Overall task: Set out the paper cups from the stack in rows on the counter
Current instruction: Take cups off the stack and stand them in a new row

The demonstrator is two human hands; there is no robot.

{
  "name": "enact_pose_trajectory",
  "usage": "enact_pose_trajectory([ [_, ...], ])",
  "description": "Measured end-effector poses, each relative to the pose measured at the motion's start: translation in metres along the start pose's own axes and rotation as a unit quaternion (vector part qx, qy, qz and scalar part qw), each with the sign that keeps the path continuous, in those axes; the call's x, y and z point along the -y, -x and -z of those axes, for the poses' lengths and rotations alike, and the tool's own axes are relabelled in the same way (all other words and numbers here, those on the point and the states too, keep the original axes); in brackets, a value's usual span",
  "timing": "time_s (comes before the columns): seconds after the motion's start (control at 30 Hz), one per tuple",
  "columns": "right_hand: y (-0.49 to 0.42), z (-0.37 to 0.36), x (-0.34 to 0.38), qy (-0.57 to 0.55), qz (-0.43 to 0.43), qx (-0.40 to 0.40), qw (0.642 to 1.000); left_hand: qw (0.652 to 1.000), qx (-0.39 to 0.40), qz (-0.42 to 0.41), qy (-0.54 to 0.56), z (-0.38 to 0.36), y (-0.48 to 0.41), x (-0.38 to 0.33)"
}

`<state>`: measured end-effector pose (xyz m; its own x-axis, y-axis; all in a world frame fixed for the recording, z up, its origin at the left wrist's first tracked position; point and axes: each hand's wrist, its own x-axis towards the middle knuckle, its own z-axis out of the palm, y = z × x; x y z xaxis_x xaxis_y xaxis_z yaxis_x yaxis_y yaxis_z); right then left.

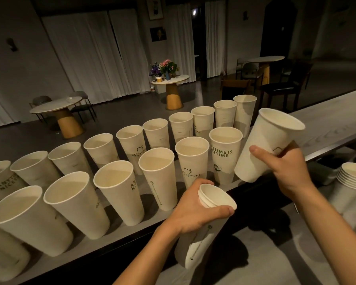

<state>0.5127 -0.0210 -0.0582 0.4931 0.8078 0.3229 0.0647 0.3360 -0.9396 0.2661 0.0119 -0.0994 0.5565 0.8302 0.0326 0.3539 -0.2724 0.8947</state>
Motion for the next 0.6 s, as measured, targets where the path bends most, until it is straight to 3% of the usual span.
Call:
enact_pose_trajectory([
  [0.23, -0.035, 0.004, -0.050, 0.162, -0.026, 0.002, 0.987, 1.000, 0.012, 0.015, -0.002, -0.004, -0.005, 0.008],
  [0.6, -0.069, 0.002, -0.072, 0.218, -0.044, 0.008, 0.975, 1.000, 0.019, 0.018, -0.004, -0.002, -0.012, 0.024],
])
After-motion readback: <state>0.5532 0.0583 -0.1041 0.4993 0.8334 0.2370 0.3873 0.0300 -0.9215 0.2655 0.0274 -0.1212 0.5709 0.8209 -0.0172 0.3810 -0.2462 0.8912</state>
